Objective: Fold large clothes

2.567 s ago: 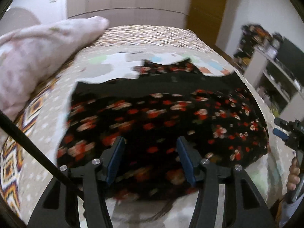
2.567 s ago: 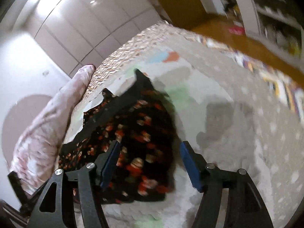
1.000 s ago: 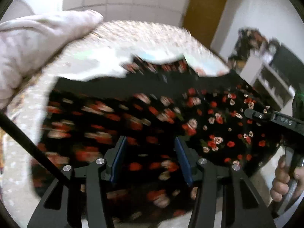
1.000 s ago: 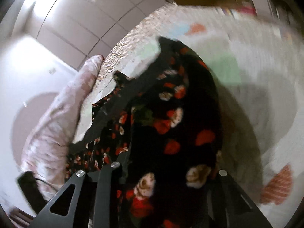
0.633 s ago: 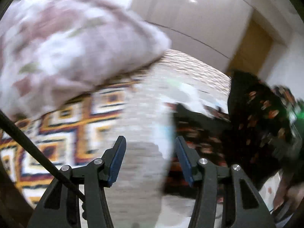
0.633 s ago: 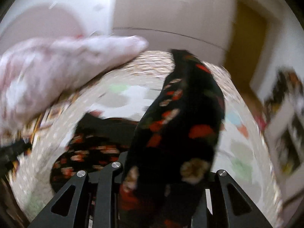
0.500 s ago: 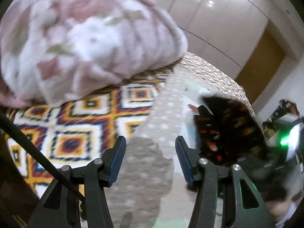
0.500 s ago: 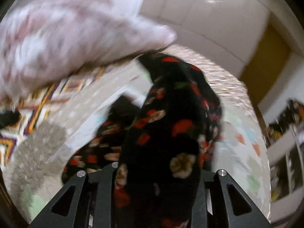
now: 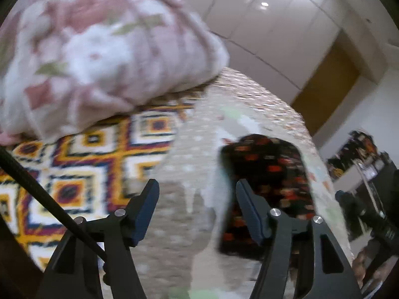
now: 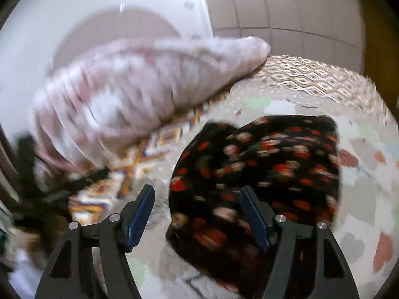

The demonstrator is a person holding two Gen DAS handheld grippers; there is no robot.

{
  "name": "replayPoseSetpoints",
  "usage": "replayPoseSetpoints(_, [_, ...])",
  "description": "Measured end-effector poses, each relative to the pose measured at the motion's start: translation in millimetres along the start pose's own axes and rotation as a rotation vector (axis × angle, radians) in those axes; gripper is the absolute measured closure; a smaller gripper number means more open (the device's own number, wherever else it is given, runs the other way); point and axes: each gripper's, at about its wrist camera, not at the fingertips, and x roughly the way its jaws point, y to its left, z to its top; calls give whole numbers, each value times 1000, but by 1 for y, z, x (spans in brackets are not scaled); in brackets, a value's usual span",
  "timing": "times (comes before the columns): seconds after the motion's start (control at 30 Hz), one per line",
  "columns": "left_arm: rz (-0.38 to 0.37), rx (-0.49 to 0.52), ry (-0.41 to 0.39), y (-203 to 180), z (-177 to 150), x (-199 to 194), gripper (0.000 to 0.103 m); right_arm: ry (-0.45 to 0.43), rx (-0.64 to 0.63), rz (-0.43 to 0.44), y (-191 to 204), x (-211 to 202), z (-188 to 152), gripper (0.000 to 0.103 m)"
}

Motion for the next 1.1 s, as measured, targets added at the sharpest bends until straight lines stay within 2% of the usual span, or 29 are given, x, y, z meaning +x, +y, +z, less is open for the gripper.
replayPoseSetpoints(0.07, [-49,51,16,-31,0,5,40,-52,67,-49,-34,-30,3,26])
replayPoseSetpoints(0.17, [-95,172,48,-80,-7,18,40,-44,156,-160,-84,-41,-3,26])
replayPoseSetpoints(0.3, [-117,364,84,-134,-23,37,40,-2,265,-176,-129,-35,-25,26])
replayPoseSetpoints(0.37, [-45,448,107,-149,-29,51,40,17,285,-175,-137,-30,-38,26])
replayPoseSetpoints(0.43, [64,487,134,-149,-33,67,52,25,297,-153,-139,-27,-43,26])
replayPoseSetpoints(0.47, [91,475,147,-142,-32,73,60,21,293,-136,-138,-29,-44,26])
replayPoseSetpoints(0.5, [93,427,174,-129,-31,80,62,14,282,-122,-136,-29,-42,26])
replayPoseSetpoints(0.57, [60,298,220,-99,-32,93,65,8,239,-91,-124,-23,-32,26])
replayPoseSetpoints(0.7, [4,166,245,-69,-38,106,65,52,148,-43,-92,15,-3,26])
replayPoseSetpoints(0.73, [-3,149,244,-64,-39,108,65,67,130,-38,-85,24,3,26])
replayPoseSetpoints(0.8, [29,149,253,-56,-42,113,65,87,90,-42,-68,43,15,27])
replayPoseSetpoints(0.87, [-7,117,270,-46,-43,111,65,117,45,-48,-51,63,25,37])
replayPoseSetpoints(0.93, [-53,77,255,-35,-38,100,64,140,10,-74,-39,80,32,42])
replayPoseSetpoints(1.1, [-28,11,204,-10,-15,94,62,190,-20,-97,-21,113,45,42])
